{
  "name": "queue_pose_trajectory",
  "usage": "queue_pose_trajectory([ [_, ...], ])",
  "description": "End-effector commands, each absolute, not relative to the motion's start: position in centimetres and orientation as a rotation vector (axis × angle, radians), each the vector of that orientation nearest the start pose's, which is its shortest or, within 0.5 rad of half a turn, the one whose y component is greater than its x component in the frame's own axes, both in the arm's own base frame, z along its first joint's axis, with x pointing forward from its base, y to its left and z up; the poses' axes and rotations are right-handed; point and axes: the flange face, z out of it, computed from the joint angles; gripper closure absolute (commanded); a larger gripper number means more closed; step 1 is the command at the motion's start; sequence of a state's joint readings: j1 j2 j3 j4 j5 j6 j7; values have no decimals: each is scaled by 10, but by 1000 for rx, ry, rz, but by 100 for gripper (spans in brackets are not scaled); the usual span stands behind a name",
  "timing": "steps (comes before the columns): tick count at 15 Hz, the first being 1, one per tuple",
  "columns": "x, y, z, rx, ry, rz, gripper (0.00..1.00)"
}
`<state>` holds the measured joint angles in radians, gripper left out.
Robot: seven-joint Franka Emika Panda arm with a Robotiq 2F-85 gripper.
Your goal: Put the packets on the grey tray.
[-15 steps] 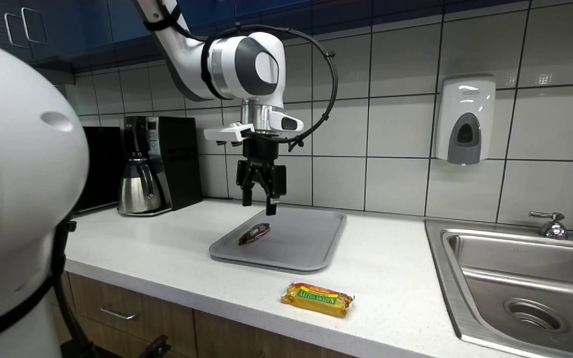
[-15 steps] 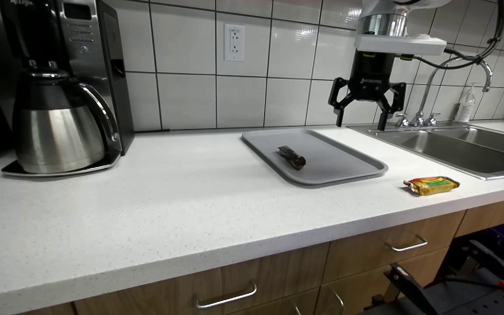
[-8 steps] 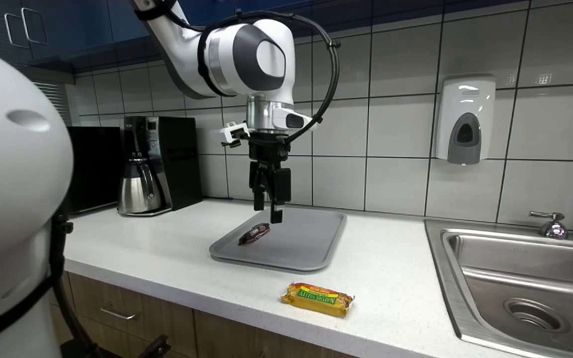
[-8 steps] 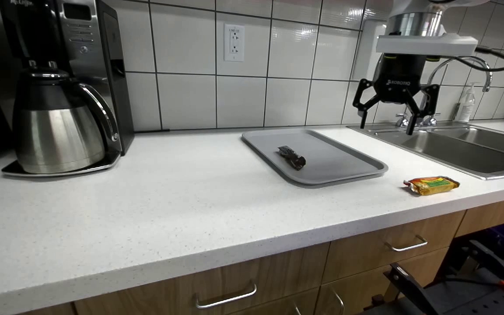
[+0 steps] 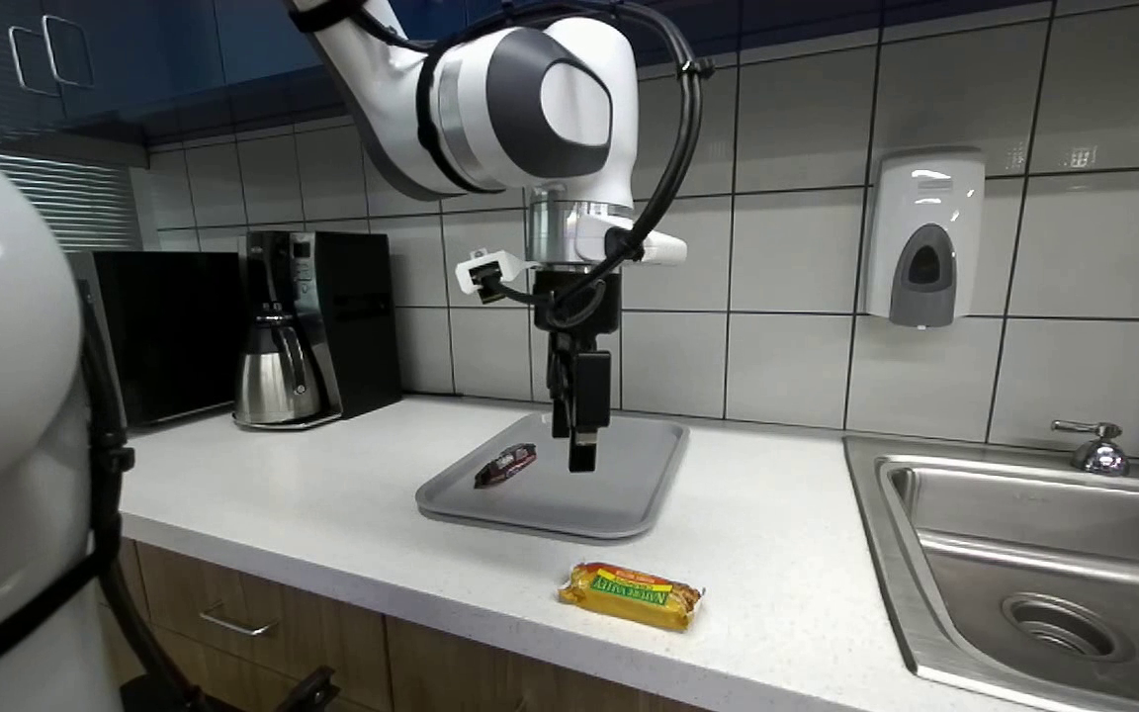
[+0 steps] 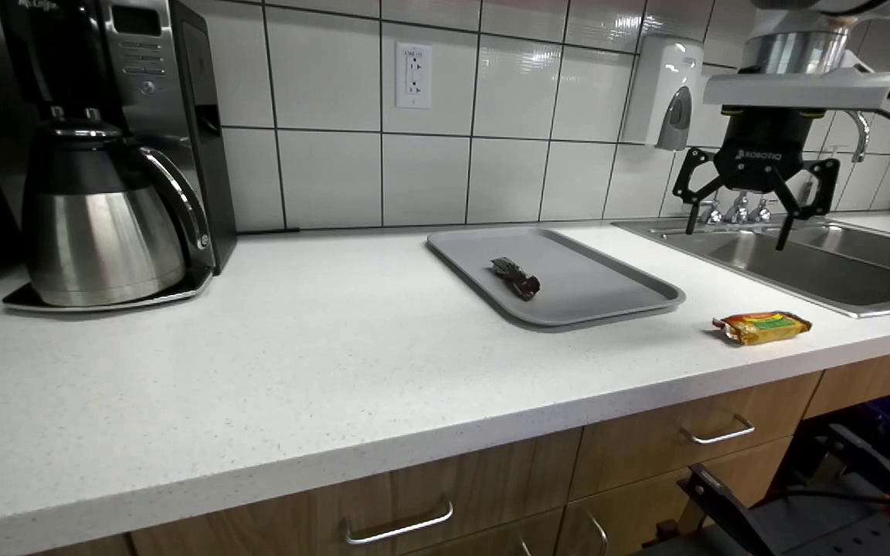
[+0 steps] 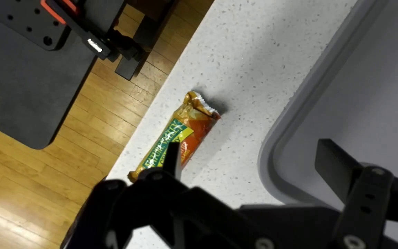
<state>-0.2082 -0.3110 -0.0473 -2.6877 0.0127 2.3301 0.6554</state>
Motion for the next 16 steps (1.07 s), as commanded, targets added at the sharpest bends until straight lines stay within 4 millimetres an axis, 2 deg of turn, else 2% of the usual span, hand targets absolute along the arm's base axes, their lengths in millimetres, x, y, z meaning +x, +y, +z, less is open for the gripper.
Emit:
queue_pose_trajectory([
  [1, 357, -105, 320, -2745, 1543, 32, 0],
  [7, 344, -120, 300, -2688, 1740, -4, 0],
  [8, 353, -127, 301, -2680, 1768, -6, 0],
  [16, 351, -141, 275, -2628, 1914, -15, 0],
])
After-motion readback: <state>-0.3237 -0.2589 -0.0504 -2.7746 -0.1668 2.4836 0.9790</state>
